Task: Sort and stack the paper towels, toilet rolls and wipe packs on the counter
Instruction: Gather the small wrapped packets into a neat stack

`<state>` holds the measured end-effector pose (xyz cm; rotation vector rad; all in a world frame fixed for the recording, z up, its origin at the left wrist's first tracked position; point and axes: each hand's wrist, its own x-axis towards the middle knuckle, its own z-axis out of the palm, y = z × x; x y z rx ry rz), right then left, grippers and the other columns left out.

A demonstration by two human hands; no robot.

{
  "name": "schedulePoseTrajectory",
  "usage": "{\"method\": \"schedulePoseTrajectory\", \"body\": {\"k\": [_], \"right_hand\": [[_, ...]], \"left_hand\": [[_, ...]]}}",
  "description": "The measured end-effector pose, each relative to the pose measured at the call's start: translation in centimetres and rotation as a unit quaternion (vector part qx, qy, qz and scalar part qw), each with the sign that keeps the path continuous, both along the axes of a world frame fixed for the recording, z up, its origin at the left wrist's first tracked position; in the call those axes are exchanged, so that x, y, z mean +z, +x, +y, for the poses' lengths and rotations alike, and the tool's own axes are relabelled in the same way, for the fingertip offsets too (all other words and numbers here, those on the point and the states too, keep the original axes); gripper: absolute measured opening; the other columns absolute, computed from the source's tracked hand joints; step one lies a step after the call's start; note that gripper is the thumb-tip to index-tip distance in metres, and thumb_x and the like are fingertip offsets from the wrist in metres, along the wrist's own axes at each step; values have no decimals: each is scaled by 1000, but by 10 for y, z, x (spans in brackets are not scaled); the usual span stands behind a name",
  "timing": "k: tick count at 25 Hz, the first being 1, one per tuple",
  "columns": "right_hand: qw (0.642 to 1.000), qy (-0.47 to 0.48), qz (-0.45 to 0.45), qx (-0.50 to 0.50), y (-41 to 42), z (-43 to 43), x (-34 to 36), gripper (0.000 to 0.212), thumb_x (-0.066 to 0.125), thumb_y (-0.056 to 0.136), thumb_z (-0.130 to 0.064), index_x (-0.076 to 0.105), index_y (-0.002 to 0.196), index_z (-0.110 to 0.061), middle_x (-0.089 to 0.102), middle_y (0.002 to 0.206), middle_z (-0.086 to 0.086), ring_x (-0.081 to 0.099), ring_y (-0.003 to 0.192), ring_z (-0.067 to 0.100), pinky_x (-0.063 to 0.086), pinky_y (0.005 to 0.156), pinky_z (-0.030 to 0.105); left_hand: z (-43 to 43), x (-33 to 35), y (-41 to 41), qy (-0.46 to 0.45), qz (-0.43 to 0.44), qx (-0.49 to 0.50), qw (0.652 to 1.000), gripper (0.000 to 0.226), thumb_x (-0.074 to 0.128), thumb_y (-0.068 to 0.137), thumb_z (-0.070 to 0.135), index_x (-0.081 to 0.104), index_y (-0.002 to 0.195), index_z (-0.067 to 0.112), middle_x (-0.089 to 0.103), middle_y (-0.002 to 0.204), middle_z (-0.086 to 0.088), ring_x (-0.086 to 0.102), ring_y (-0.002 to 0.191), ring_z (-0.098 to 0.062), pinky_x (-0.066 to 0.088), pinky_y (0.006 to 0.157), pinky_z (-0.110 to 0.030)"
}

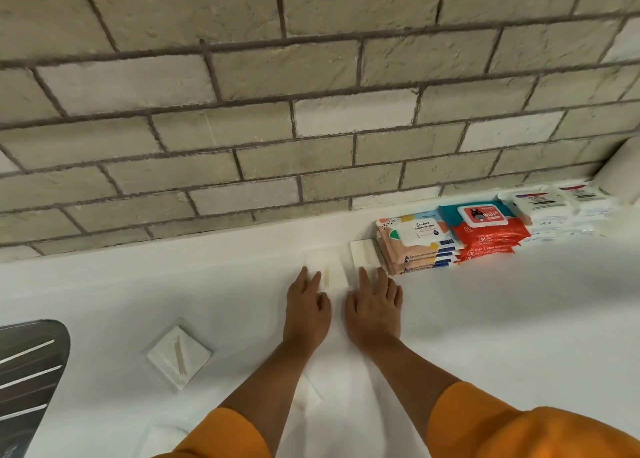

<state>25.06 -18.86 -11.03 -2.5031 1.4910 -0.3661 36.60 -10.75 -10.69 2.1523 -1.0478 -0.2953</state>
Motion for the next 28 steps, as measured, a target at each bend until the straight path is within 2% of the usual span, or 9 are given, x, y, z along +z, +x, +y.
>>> {"method": "schedulePoseTrajectory", "body": {"k": [2,4,6,9,13,14,19,25,28], "right_hand": [[1000,-8,6,10,0,-1,-2,59,29,98,-45,40,152,-24,40,154,18,41,137,39,32,117,57],[1000,-1,13,12,0,-3,-3,56,31,99,-45,40,151,-24,38,155,18,36,141,40,30,119,58],[1000,2,15,4,0,-3,-5,56,32,100,-45,42,149,-22,37,157,20,33,144,43,28,120,58],[1000,2,12,-3,1,-4,-6,61,32,99,-45,43,151,-17,35,158,23,32,145,45,27,120,58],[1000,2,22,-7,2,-3,-7,63,30,100,-46,38,154,-16,32,160,24,29,148,44,26,121,57],[1000,-1,19,-8,2,-3,-7,63,30,100,-46,38,154,-16,31,160,24,29,148,44,27,121,57],[1000,5,7,-4,2,-2,-6,64,28,100,-46,33,157,-18,25,164,24,23,151,44,23,123,57],[1000,4,4,-1,1,-1,-5,61,30,101,-46,35,155,-19,25,163,24,23,151,44,23,123,56],[1000,-13,-18,-6,0,0,-5,54,38,100,-41,44,146,-14,38,154,24,36,143,44,33,118,55]], "left_hand": [[0,1,-1,-8,-3,3,1000,52,57,98,21,47,148,12,33,159,-10,31,147,-24,31,120,-36],[1,1,-1,-38,8,7,999,50,62,95,20,50,143,12,38,151,-8,44,137,-23,43,112,-35],[2,1,0,-76,21,7,997,43,62,94,14,54,136,12,40,141,-5,55,121,-21,53,100,-35],[3,1,0,-110,12,10,994,31,55,95,6,59,125,12,43,126,-1,61,92,-15,53,92,-28],[3,0,-1,-99,-18,3,995,25,54,97,7,64,120,11,51,121,-2,58,105,-13,37,96,-3],[2,-2,0,-94,-26,-5,995,24,55,97,8,65,119,10,54,121,-3,57,108,-13,34,97,-2],[-4,-10,1,-67,-126,-49,989,28,51,99,14,67,122,12,63,124,-2,59,117,-19,42,107,-36],[-4,-10,1,-65,-121,-38,990,27,50,101,13,66,123,12,61,127,-2,57,122,-20,38,109,-36],[-2,-7,-1,-78,-100,-34,991,26,52,100,12,65,122,10,60,128,-6,57,122,-23,44,108,-39]]}}
